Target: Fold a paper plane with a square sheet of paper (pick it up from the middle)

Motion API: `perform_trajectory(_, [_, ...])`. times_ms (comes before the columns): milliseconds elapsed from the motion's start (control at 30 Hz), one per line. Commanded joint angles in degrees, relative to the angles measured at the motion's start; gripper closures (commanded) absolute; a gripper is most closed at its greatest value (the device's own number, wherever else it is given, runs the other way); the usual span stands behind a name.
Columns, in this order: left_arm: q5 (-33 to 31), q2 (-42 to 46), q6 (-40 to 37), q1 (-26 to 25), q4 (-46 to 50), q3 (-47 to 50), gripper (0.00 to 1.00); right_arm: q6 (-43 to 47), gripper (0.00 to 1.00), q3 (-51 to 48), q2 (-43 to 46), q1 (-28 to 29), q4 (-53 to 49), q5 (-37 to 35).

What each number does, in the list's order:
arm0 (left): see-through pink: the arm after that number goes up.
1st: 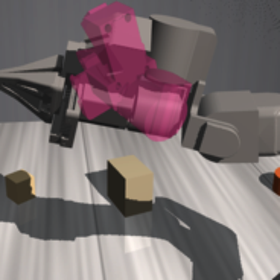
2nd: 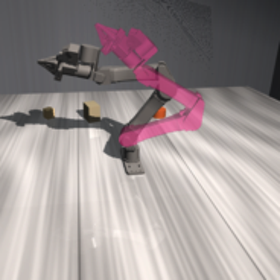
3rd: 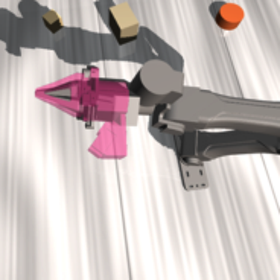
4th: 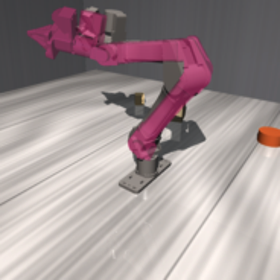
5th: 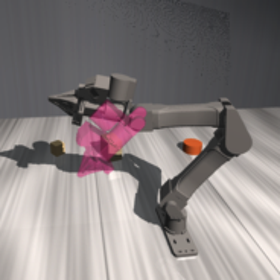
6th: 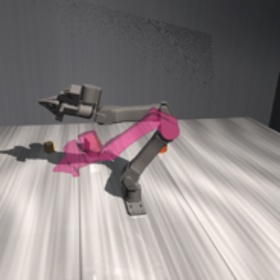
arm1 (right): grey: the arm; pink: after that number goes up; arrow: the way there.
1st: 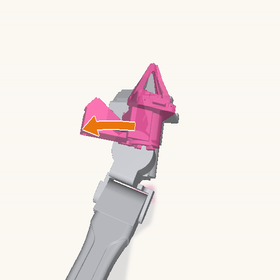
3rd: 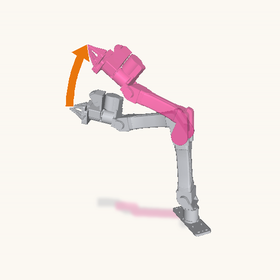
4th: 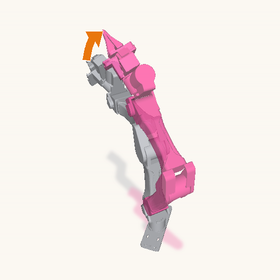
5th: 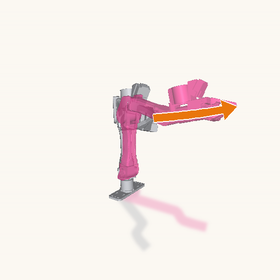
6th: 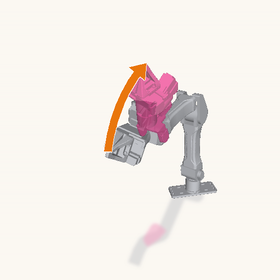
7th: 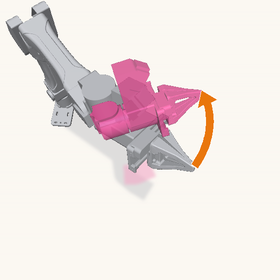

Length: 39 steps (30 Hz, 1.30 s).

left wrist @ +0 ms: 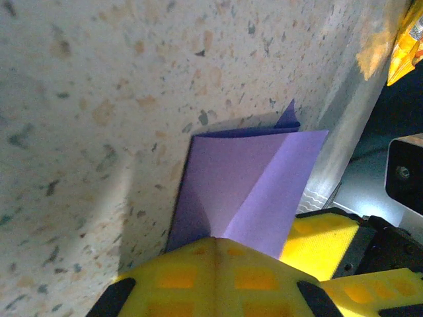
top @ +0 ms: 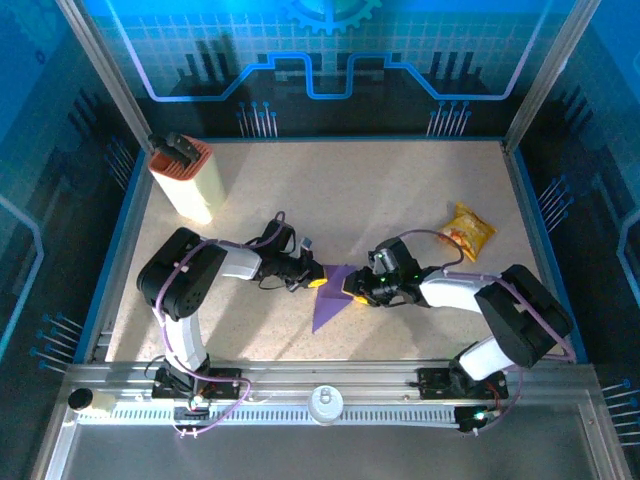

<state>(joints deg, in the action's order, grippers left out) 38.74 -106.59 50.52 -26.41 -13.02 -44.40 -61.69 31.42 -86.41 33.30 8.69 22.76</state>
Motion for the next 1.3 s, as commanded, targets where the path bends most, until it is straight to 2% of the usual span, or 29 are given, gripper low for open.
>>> perform_trajectory(0, [-0.81, -2.14, -0.82, 0.27, 3.25, 1.23, 0.95, 1.97, 0.64, 2.92, -1.33, -0.85, 1.95, 2.89])
perform_trajectory(200, [-1.76, -2.14, -2.45, 0.30, 5.98, 0.15, 0.95, 5.71, 0.64, 5.00, -5.00, -2.71, 2.17, 6.86])
perform_trajectory(367, [-2.00, -2.14, -2.88, 0.31, 6.30, 0.11, 0.95, 7.11, 0.70, 5.86, -8.09, -4.67, 3.41, 9.86])
perform_trajectory(800, [-1.76, -2.22, -3.30, 0.33, 7.29, -0.63, 0.95, 12.25, 0.68, 9.63, -11.38, -7.07, -1.36, 12.80])
perform_trajectory(1033, [-2.20, -1.44, -3.11, 0.26, 7.62, -0.75, 0.95, 13.35, 0.75, 9.93, -11.23, -7.63, -6.25, 11.29])
perform_trajectory(1133, [-2.17, -1.34, -3.15, 0.31, 7.92, -1.08, 0.95, 13.31, 0.75, 7.96, -9.09, -7.64, -7.68, 9.51])
perform_trajectory(1267, [-1.60, -1.26, -3.00, 0.30, 7.82, -1.63, 0.94, 13.99, 0.82, 6.61, -6.98, -7.64, -9.04, 8.56])
